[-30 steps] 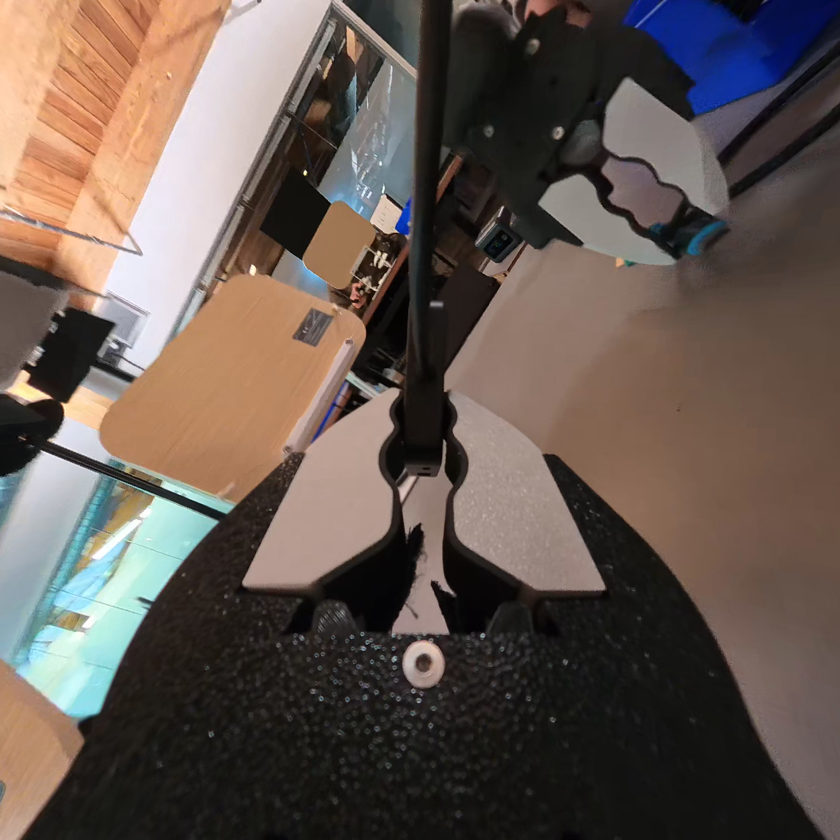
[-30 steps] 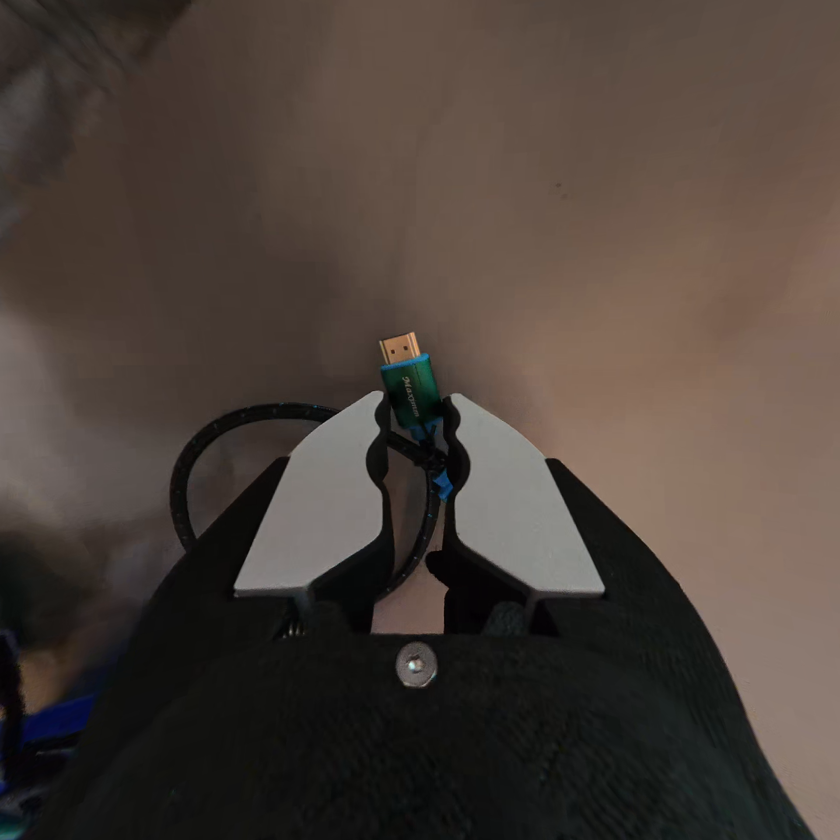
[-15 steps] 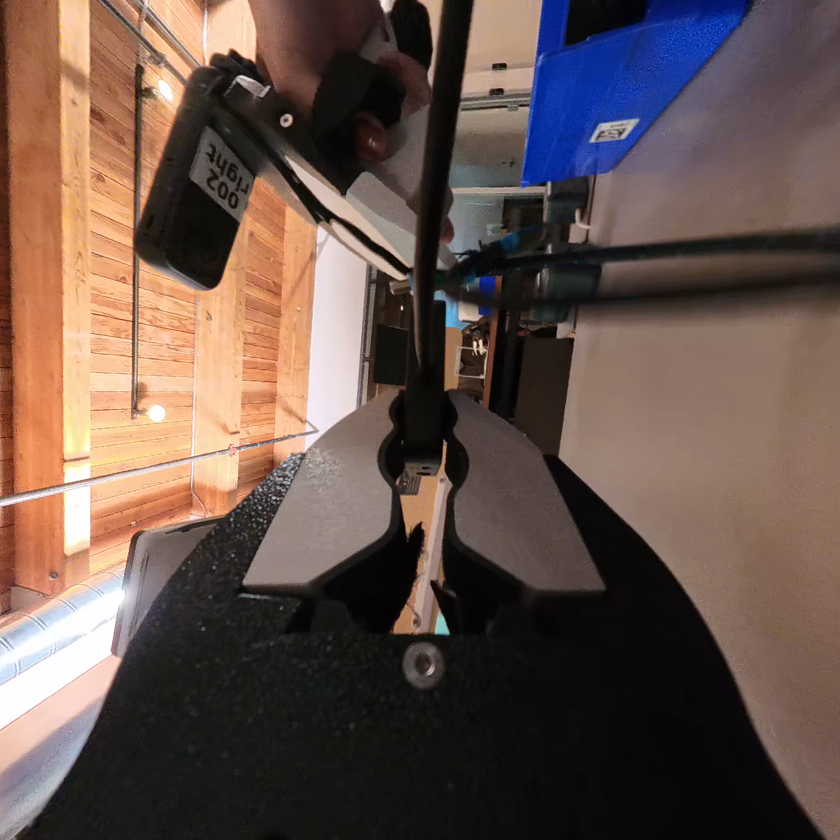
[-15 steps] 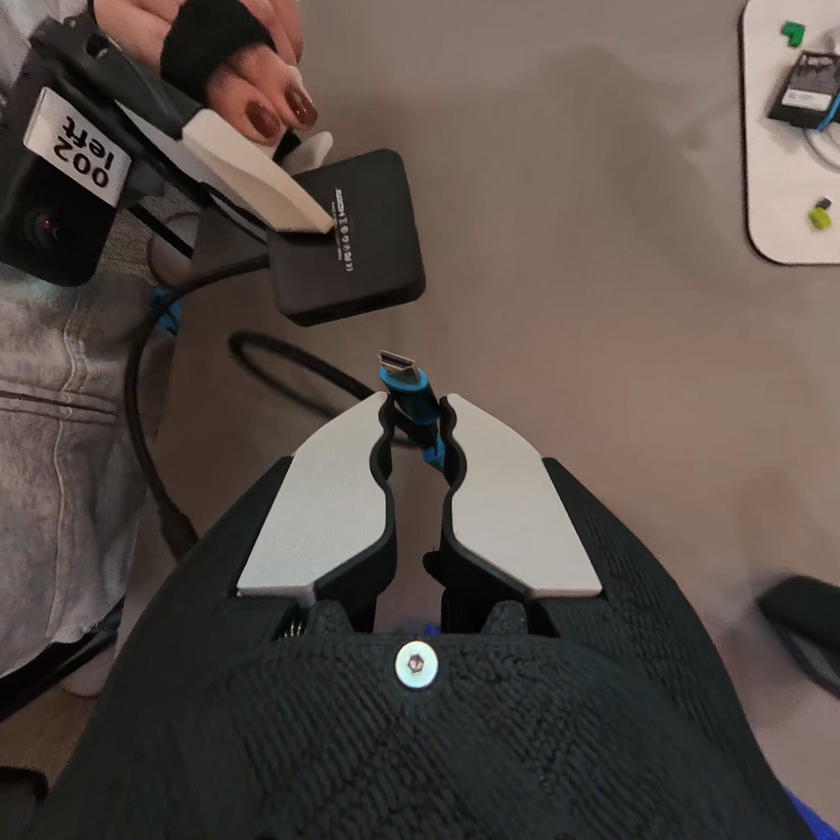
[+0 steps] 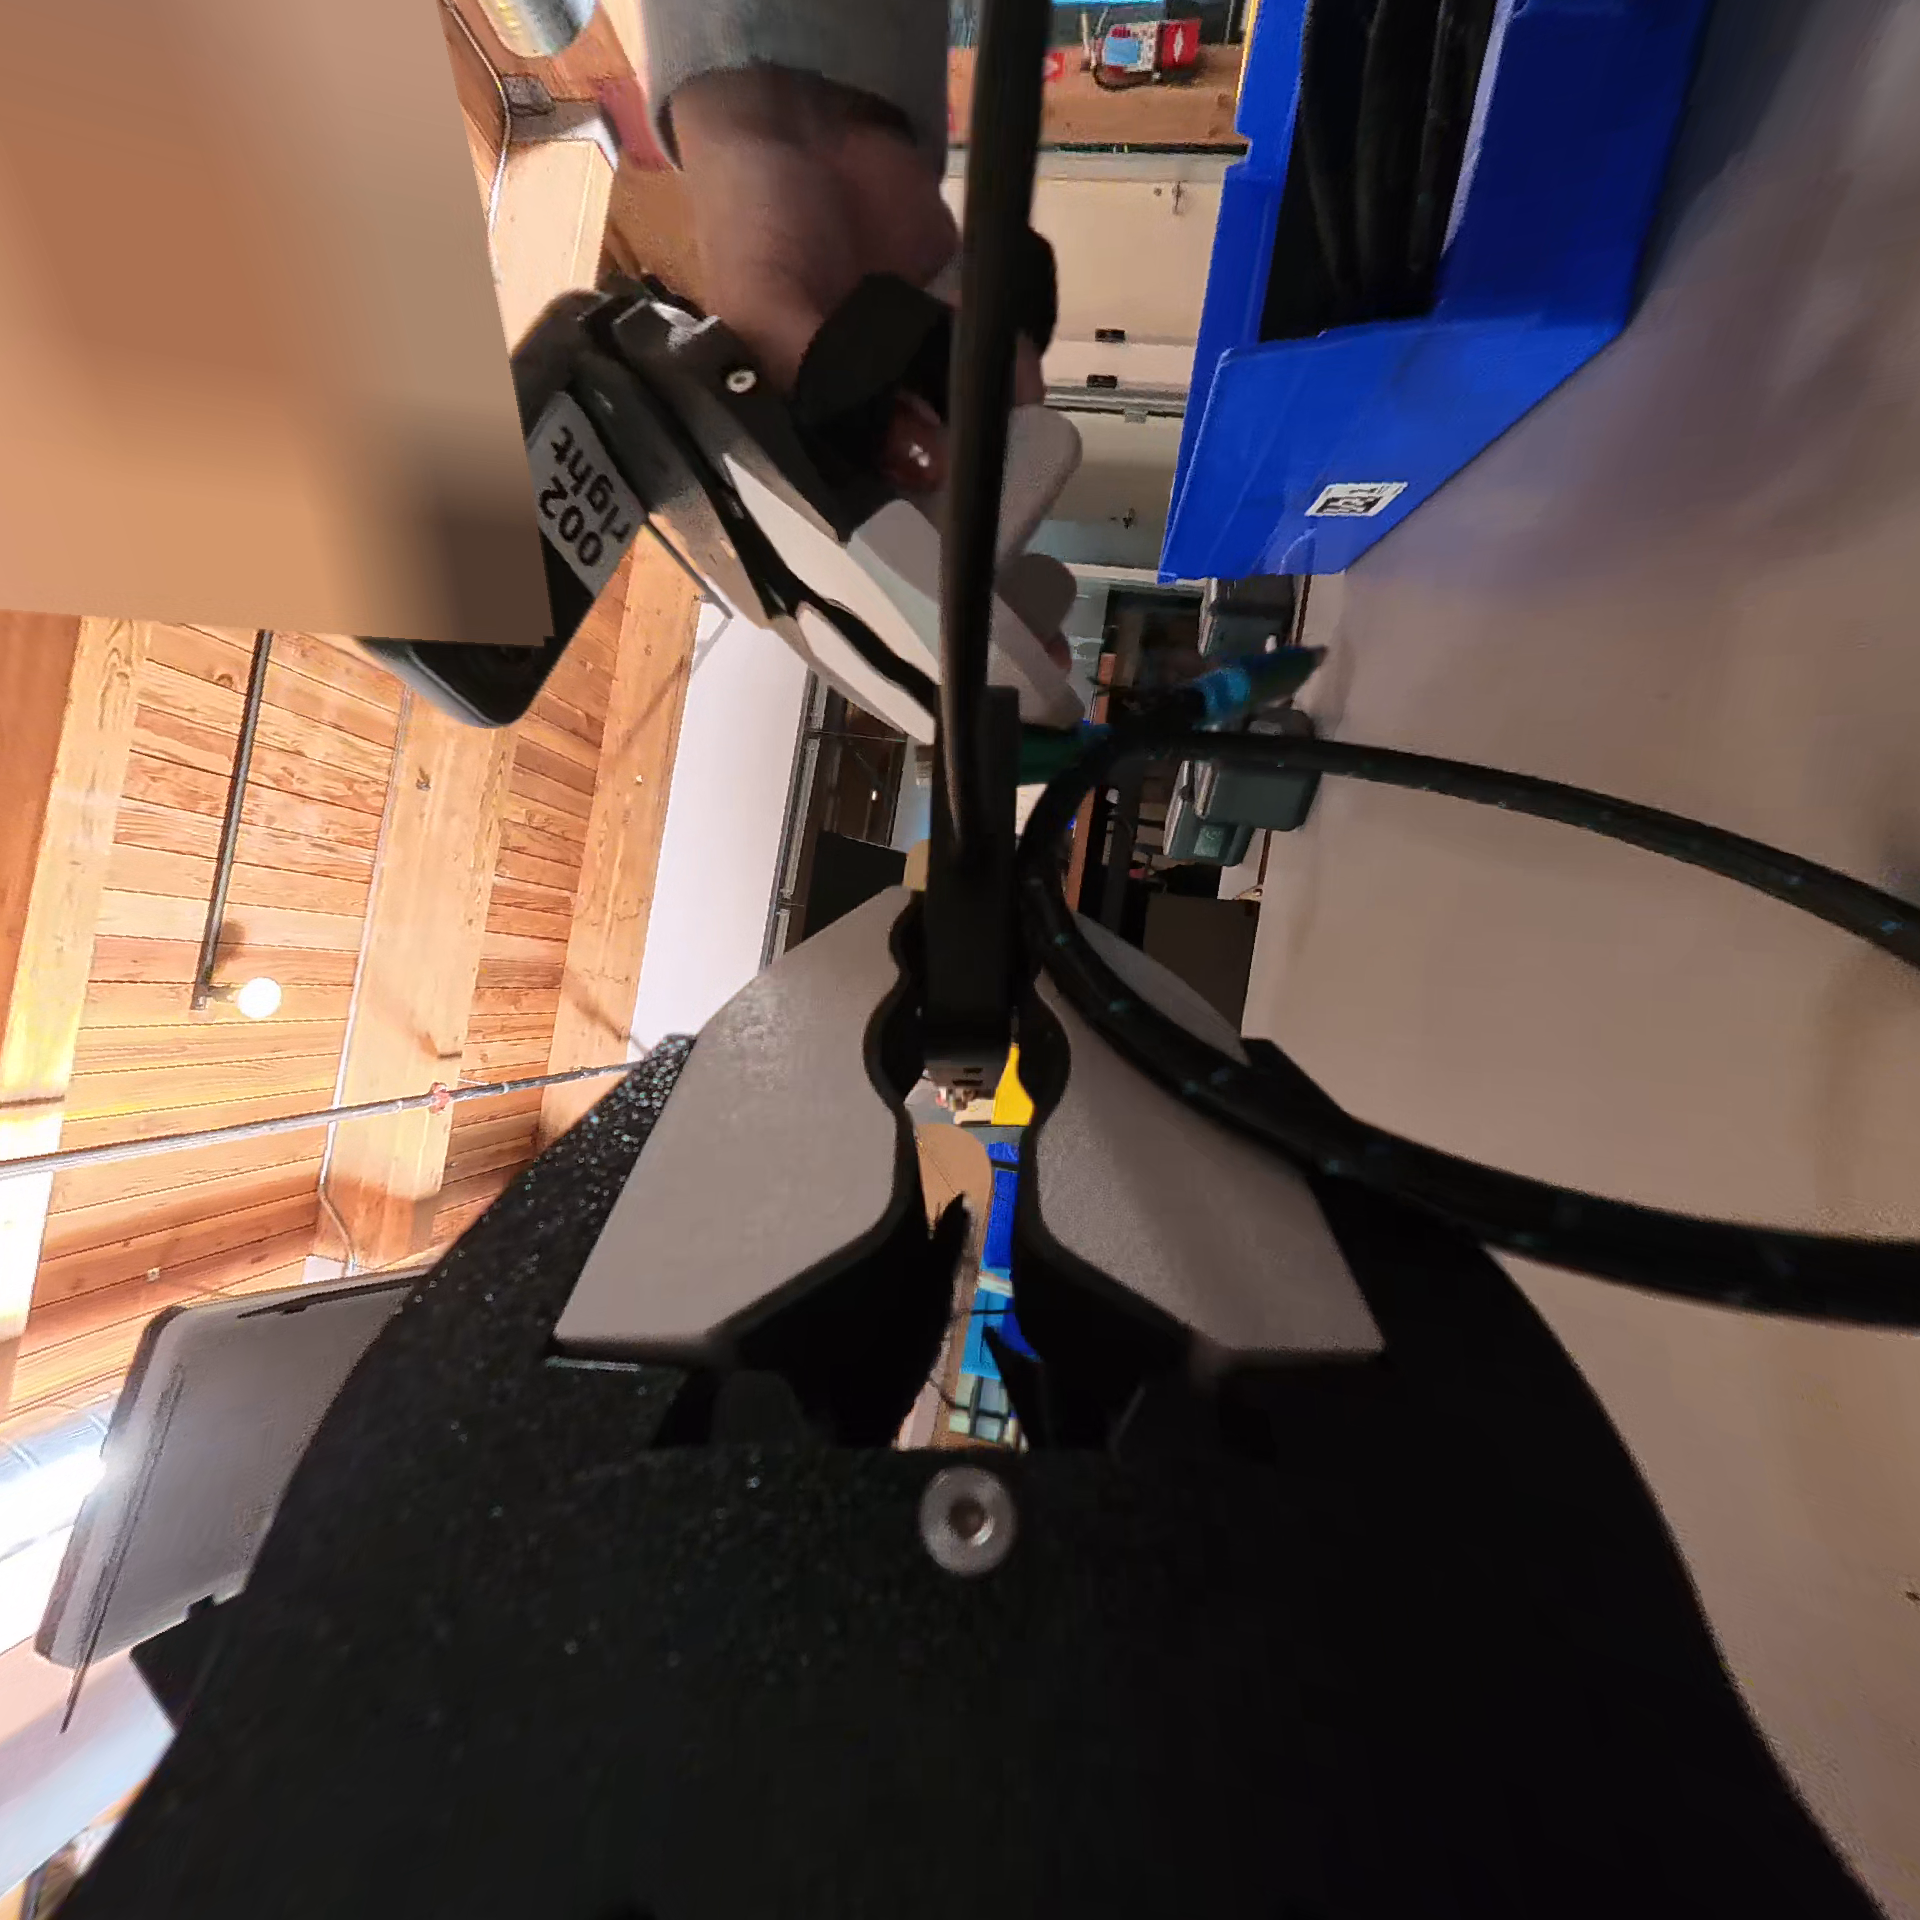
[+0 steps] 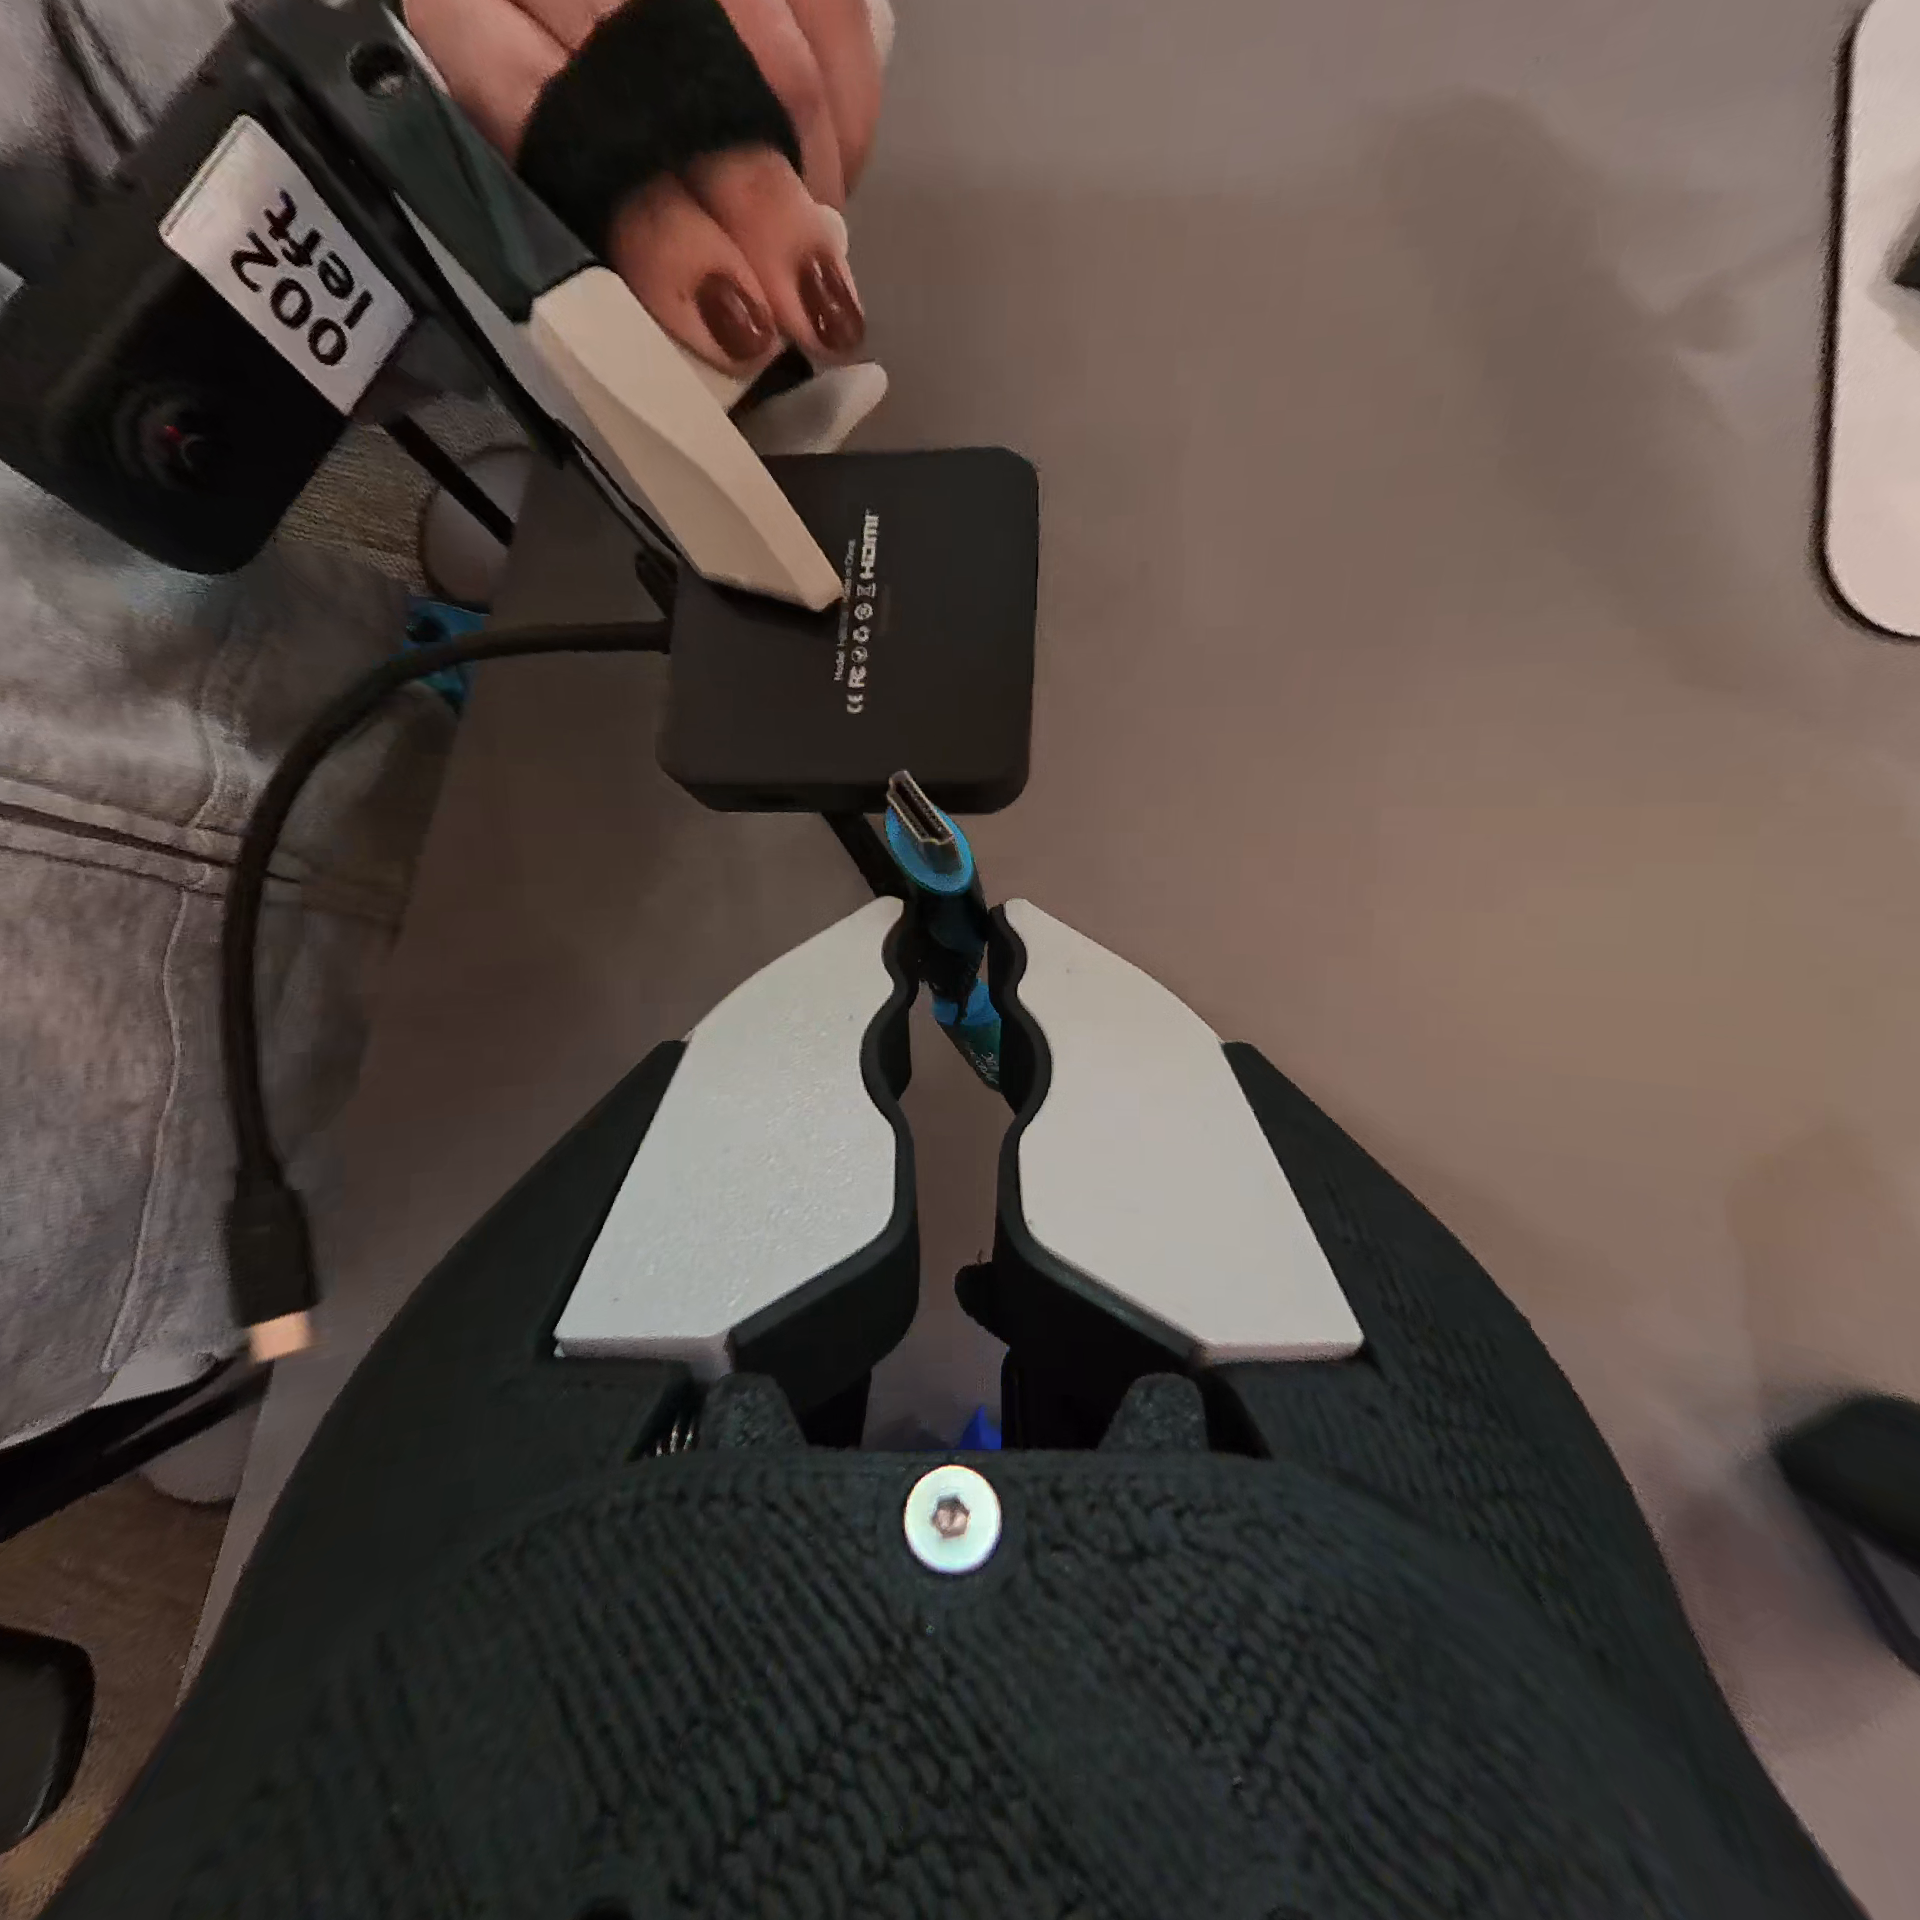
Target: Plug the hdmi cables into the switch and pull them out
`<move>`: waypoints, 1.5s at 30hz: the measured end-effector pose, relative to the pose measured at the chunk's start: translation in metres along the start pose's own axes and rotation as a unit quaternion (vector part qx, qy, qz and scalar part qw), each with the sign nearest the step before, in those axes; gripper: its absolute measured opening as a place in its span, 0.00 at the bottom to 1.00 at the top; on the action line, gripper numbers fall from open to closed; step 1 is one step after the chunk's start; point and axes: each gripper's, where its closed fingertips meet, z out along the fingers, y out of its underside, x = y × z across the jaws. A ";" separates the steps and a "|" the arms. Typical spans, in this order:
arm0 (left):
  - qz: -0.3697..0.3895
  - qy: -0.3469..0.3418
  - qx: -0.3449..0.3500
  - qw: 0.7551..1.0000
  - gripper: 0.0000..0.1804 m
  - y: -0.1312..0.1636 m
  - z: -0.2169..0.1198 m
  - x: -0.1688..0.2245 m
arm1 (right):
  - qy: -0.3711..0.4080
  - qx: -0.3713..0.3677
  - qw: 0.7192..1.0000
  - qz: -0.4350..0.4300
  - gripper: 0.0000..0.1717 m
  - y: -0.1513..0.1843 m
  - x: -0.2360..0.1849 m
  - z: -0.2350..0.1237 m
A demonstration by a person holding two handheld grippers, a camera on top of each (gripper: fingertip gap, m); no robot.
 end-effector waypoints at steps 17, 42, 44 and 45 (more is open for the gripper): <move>-0.100 0.025 -0.008 0.995 0.07 0.002 -0.004 0.014 | -0.123 0.175 0.976 -0.025 0.08 -0.004 -0.025 0.016; -0.265 -0.094 -0.042 0.959 0.07 0.013 -0.009 -0.048 | 0.355 0.169 0.889 -0.237 0.06 -0.039 0.019 -0.058; -0.288 -0.103 -0.036 0.951 0.07 0.010 -0.008 -0.055 | 0.420 0.148 0.847 -0.290 0.06 -0.047 0.016 -0.068; -0.301 -0.108 -0.032 0.947 0.07 0.009 -0.008 -0.058 | 0.447 0.138 0.825 -0.315 0.06 -0.051 0.013 -0.072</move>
